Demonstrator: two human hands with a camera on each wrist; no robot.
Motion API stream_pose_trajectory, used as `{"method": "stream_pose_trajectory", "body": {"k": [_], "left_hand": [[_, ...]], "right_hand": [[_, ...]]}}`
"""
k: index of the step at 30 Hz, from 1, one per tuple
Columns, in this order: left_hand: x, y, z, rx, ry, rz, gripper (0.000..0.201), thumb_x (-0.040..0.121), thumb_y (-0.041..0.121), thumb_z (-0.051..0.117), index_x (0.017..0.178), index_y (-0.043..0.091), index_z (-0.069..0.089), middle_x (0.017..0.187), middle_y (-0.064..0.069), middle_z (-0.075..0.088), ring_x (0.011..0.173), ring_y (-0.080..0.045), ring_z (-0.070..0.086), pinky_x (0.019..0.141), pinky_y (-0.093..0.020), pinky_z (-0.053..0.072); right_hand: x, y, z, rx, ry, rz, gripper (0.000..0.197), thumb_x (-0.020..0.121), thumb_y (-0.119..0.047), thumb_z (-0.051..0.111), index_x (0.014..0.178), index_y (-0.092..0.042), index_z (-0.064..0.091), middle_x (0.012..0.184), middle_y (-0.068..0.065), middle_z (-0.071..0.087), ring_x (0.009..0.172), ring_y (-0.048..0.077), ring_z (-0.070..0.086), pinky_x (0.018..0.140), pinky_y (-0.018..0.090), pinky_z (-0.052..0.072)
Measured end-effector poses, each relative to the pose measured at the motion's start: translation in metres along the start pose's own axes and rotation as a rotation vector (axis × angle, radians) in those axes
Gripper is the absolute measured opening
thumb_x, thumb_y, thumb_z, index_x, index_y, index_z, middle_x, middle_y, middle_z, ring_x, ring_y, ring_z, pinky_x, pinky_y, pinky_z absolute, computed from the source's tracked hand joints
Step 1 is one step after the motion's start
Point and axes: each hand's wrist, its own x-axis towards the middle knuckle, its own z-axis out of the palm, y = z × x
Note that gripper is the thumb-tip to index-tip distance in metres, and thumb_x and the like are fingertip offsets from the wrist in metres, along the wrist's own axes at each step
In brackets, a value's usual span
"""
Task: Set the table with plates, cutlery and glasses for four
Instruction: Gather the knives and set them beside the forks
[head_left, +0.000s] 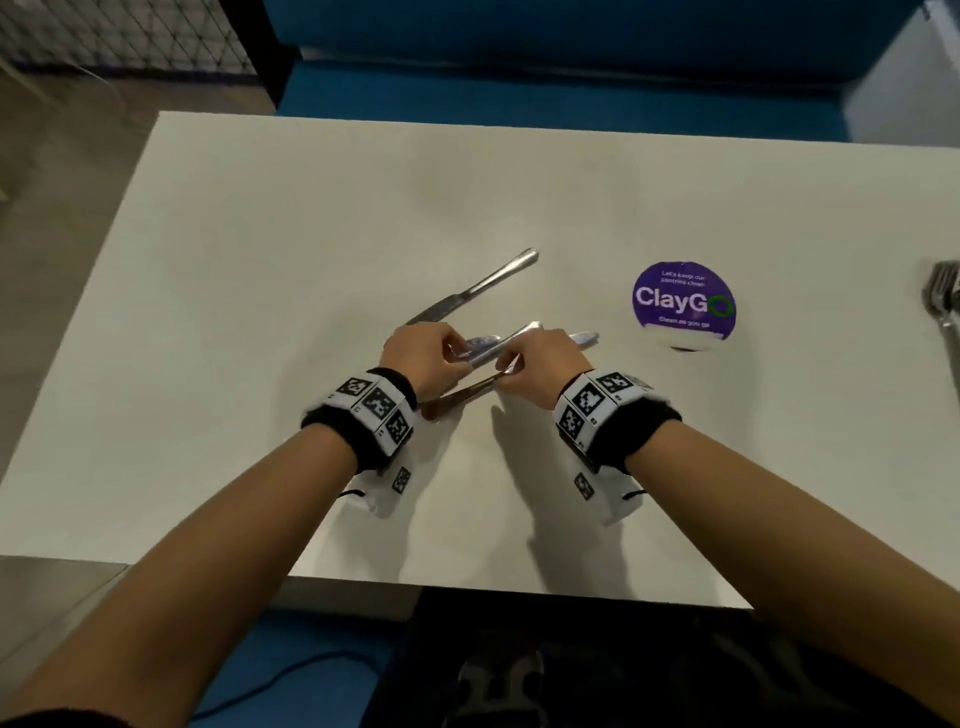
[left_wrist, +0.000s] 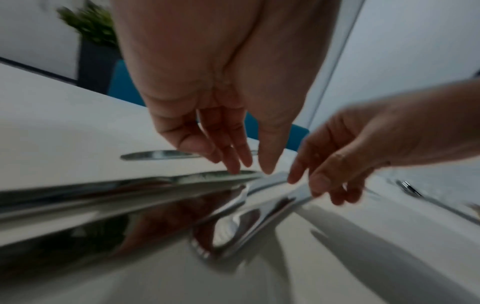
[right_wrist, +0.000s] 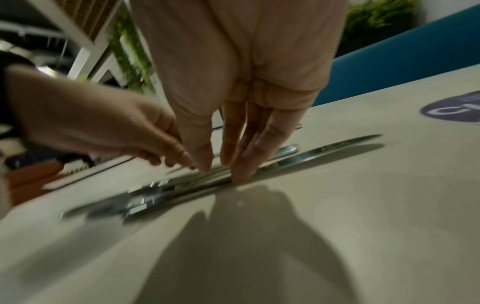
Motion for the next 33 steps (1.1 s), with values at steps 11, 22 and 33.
{"method": "stream_pose_trajectory", "body": {"k": [11, 22, 33], "left_hand": [[0.015, 0.017, 0.008, 0.405, -0.175, 0.277, 0.024, 0.095, 0.015, 0.045, 0.108, 0.002, 0.060, 0.107, -0.013, 0.066, 0.101, -0.028, 0.062, 0.077, -0.031, 0.045], [0.017, 0.022, 0.003, 0.534, -0.326, 0.315, 0.023, 0.093, 0.020, 0.047, 0.082, 0.003, 0.058, 0.077, -0.008, 0.057, 0.085, -0.029, 0.058, 0.071, -0.030, 0.043], [0.026, 0.015, -0.026, 0.168, -0.304, 0.288, 0.022, 0.097, 0.018, 0.044, 0.116, 0.015, 0.056, 0.101, -0.002, 0.070, 0.098, -0.010, 0.045, 0.082, -0.020, 0.037]], "right_hand": [[-0.004, -0.032, 0.028, -0.321, -0.029, -0.004, 0.029, 0.093, -0.004, 0.047, 0.118, -0.004, 0.062, 0.113, 0.012, 0.056, 0.104, 0.031, 0.060, 0.088, 0.038, 0.048], [-0.007, -0.035, 0.020, -0.497, -0.195, -0.021, 0.027, 0.094, -0.003, 0.045, 0.119, -0.001, 0.055, 0.119, 0.016, 0.057, 0.112, 0.031, 0.053, 0.083, 0.034, 0.044], [0.000, -0.014, -0.024, -0.460, -0.087, -0.279, 0.030, 0.090, -0.001, 0.052, 0.112, -0.012, 0.069, 0.109, 0.010, 0.061, 0.102, 0.028, 0.059, 0.080, 0.032, 0.044]]}}
